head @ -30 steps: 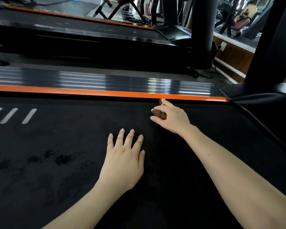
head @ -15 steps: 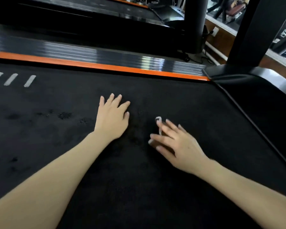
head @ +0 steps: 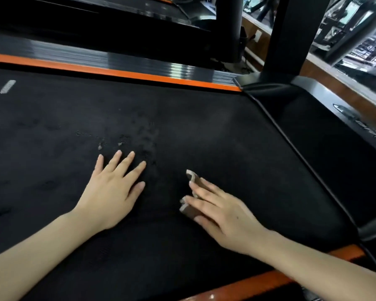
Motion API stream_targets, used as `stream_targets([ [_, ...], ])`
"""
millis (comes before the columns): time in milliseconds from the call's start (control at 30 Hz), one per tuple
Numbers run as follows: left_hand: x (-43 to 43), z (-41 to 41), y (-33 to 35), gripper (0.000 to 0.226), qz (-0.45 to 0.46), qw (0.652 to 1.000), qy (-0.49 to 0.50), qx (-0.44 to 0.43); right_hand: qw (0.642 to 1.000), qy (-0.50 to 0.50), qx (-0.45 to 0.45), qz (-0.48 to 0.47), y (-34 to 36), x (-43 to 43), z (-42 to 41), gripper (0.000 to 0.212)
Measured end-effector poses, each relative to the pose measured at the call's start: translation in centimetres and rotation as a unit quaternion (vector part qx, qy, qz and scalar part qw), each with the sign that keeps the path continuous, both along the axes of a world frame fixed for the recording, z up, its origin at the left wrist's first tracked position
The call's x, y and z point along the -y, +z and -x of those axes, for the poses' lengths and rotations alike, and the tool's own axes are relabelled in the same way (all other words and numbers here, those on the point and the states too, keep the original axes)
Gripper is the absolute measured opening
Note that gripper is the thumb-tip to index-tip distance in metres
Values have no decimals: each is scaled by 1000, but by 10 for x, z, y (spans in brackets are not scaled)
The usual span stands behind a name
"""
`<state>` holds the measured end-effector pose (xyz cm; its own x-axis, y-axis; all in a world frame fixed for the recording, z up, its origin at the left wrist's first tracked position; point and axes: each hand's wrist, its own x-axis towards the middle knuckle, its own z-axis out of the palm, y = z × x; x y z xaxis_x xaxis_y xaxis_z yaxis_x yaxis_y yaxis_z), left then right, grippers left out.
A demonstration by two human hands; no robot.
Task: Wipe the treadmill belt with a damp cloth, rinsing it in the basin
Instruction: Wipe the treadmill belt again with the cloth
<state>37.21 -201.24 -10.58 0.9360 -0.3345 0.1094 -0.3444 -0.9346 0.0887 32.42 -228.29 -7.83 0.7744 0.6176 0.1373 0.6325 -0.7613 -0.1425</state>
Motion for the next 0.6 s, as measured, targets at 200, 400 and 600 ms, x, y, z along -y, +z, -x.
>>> stream_targets([
  [200,-12,11,2,84,-1,999,-8,-34,956,-287,50,-22,-6,62,-106,34],
  [400,-27,26,6,95,1,998,-27,-48,970,-236,22,-45,2,42,-55,35],
  [600,-46,33,8,83,5,996,-76,-41,990,-107,-15,-86,-1,1,5,52],
])
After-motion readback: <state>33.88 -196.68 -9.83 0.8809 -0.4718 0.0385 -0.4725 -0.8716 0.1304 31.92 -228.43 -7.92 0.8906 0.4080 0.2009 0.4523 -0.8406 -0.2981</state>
